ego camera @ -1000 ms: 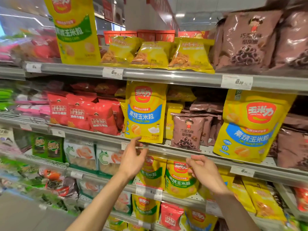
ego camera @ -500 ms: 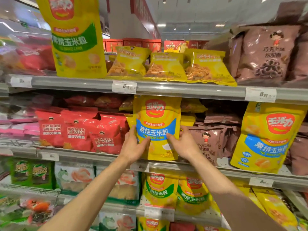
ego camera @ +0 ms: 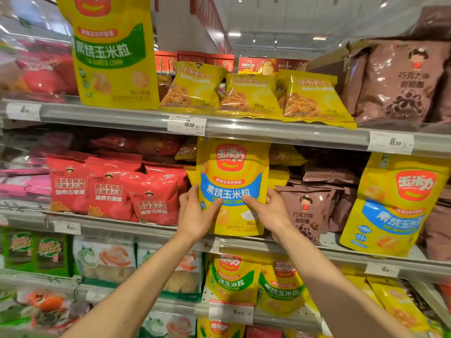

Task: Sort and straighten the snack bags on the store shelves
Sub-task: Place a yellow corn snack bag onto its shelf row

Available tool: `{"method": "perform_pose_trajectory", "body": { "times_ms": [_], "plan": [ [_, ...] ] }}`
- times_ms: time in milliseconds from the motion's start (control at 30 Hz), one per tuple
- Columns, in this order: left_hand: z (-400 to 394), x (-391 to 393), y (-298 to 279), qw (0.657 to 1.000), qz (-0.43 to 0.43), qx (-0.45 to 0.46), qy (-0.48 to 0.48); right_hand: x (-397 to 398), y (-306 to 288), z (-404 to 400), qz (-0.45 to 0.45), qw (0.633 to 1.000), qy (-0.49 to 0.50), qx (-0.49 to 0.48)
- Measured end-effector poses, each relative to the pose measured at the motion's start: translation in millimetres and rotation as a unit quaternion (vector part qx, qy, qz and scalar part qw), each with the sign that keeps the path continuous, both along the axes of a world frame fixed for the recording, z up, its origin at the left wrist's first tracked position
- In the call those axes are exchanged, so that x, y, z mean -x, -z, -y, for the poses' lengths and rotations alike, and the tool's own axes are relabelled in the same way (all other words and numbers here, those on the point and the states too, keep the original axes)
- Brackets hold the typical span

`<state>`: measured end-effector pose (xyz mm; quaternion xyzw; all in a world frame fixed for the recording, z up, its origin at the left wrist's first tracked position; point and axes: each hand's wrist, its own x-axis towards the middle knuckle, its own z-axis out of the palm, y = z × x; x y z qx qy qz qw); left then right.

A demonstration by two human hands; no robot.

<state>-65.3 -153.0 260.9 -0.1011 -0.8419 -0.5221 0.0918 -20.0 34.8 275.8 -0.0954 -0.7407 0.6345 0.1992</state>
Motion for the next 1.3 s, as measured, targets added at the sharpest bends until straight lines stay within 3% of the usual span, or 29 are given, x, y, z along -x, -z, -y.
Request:
{"method": "perform_pose_trajectory", "body": {
  "times_ms": [333,567,1000,1300],
  "plan": [
    [1,-2,-5,1.0,0.015,0.01,-0.001,0,-7,-14,-0.024,0.998,-0.04,0.052],
    [8,-2,-11,0.983,0.086,-0.14,0.084,-7,-14,-28,0.001,0.995,-0.072,0.065],
    [25,-9,-8,0.963,0.141,-0.195,0.119,-20,7,-34,0.068,0.98,-0.176,0.064],
    [41,-48,26,0.945,0.156,-0.245,0.152,-52,35,-22,0.115,0.973,-0.2,0.02]
  ]
}}
